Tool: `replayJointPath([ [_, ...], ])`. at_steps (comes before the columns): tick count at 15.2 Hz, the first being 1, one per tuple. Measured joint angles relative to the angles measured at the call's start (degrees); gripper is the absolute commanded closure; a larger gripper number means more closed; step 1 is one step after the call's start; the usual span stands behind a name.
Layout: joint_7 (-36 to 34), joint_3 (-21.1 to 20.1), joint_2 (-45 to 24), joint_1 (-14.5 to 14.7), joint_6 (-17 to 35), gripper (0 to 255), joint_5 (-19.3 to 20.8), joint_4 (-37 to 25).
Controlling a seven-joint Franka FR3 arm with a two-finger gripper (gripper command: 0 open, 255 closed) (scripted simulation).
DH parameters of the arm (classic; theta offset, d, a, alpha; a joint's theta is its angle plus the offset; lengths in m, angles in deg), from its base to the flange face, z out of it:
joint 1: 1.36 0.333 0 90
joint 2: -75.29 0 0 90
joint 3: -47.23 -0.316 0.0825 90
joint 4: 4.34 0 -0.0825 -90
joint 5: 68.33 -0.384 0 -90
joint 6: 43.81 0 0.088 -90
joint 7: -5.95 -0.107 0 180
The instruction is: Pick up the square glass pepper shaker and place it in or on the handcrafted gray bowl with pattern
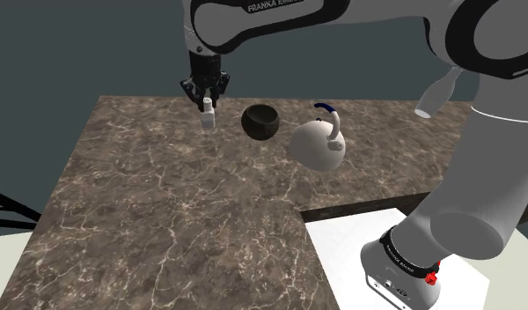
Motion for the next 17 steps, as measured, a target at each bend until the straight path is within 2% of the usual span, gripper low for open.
replayJointPath([
  [17,1.5,-0.6,1.9,0.5,-12.1,255,-1.3,-10.4],
])
